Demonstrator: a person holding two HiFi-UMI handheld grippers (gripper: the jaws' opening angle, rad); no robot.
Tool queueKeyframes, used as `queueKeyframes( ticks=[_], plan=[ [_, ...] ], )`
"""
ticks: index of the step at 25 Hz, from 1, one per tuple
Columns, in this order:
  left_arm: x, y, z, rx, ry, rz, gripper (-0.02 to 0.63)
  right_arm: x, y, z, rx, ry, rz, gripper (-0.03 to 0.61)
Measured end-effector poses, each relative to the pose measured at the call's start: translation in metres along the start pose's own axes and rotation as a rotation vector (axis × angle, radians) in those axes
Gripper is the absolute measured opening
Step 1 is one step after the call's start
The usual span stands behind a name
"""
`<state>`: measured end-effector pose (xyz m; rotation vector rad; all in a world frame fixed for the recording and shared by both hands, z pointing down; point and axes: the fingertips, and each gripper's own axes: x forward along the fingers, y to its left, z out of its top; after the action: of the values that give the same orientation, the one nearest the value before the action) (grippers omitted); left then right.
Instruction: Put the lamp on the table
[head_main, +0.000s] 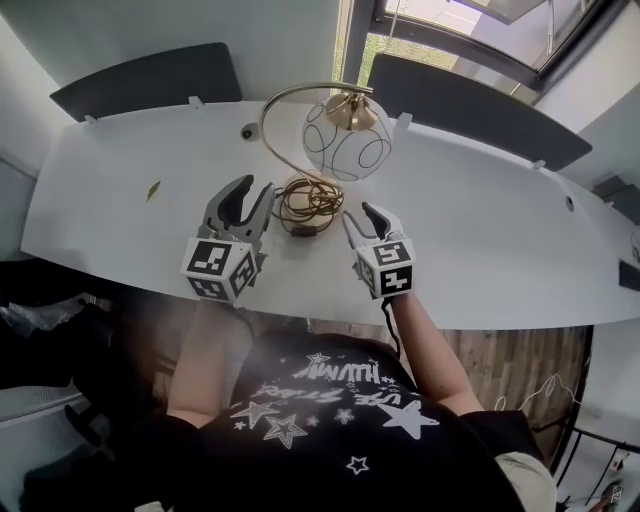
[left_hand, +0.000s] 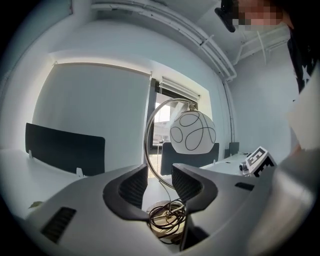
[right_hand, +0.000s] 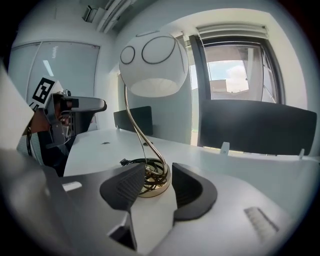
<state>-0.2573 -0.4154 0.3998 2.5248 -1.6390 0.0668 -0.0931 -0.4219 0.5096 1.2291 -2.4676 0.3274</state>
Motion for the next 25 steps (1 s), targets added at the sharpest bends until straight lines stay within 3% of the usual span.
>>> queueKeyframes(
  ticks=[10, 25],
  plan=[
    [-0.017, -0.076, -0.016, -0.030, 0.017, 0.054, 0.138, -0.076, -0.034, 0.003, 0.015, -0.050, 0.030, 0.140],
    [-0.053, -0.229, -0.050, -0.050, 0.055, 0.009, 0.137, -0.196, -0.072, -0.063, 0.024, -0.052, 0.055, 0.138]
  ],
)
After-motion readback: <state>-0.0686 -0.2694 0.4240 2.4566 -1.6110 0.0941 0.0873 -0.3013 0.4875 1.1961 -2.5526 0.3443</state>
